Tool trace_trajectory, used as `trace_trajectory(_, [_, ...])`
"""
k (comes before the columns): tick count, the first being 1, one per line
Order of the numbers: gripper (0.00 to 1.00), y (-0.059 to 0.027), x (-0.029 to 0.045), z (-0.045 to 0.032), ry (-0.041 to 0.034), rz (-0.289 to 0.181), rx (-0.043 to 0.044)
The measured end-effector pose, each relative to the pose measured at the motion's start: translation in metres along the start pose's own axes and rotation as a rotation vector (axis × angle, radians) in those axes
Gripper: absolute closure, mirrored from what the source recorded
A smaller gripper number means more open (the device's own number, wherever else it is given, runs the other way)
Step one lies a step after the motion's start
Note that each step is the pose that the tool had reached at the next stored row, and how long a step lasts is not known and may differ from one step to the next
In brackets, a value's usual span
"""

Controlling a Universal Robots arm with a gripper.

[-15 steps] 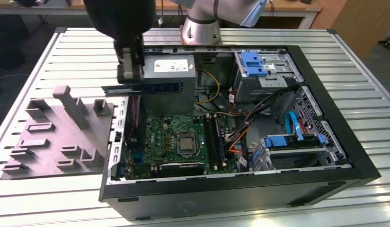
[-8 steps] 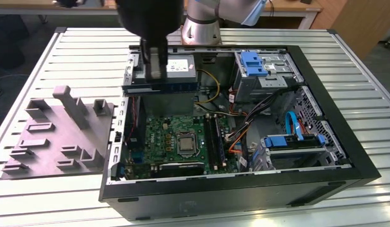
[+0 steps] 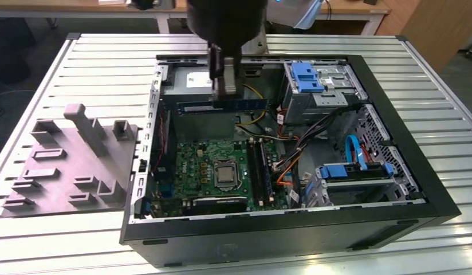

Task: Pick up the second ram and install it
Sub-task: 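Pick up the second ram and move it above second insertion slot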

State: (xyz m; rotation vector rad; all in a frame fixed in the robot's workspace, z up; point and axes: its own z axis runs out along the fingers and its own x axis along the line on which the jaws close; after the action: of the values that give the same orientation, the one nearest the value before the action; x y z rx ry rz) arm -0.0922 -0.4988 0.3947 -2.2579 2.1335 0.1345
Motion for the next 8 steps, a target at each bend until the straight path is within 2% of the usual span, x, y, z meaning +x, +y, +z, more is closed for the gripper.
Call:
trace_trajectory(6, [0.88, -0.0253, 0.0014, -0.0010, 0.0000, 0.000, 0.0000])
trace_trajectory(8, [0.88, -0.0287, 0.0017, -0.0011, 0.0000, 0.000, -0.0001])
